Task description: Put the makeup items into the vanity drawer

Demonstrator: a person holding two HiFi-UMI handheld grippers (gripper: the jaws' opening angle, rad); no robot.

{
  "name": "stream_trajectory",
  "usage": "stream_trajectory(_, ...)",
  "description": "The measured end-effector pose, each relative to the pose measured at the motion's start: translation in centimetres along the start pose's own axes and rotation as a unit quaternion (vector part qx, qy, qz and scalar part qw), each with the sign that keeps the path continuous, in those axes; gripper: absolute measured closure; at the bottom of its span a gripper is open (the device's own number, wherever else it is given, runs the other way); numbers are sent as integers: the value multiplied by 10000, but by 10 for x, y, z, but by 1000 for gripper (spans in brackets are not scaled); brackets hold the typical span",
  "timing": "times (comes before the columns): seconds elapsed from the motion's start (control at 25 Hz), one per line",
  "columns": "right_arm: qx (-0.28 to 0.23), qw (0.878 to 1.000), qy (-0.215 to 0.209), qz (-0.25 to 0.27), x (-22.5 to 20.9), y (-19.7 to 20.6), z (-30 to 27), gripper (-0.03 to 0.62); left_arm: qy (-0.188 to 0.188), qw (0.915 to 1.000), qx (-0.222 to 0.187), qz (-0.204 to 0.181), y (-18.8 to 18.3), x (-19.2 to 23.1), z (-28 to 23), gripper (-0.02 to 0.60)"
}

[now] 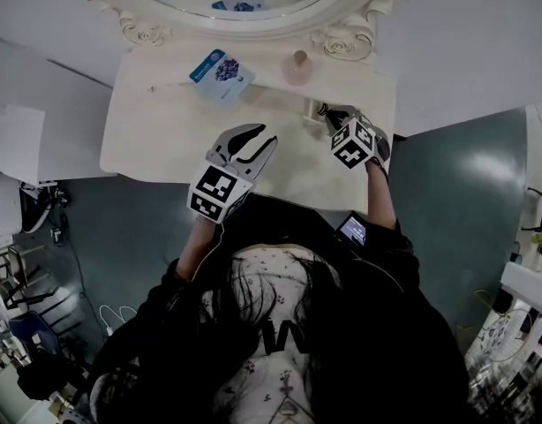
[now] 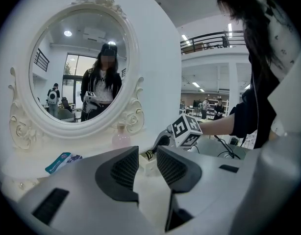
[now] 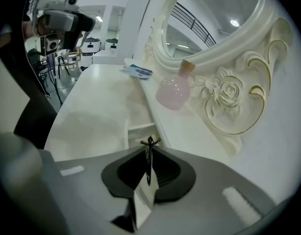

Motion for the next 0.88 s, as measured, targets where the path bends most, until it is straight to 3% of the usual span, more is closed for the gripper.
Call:
stream_trajectory(0.44,-150,9973,-168,-696,-12,6,1,511,33,10000,1,79,1,8,-5,466)
stream_trajectory(0.88,-324,9951,199,-911,-22,10,25,508,85,9999,20,49,-1,7,-9,466)
Point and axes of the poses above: the fingertips, and each gripper's own axes: z backward along the fingers, x to its left, y out of its underside, the point moved 7 cm from there along z, backward along the fingers, and after that the axes turned 2 degrees about -z, right-handed, at the moved point
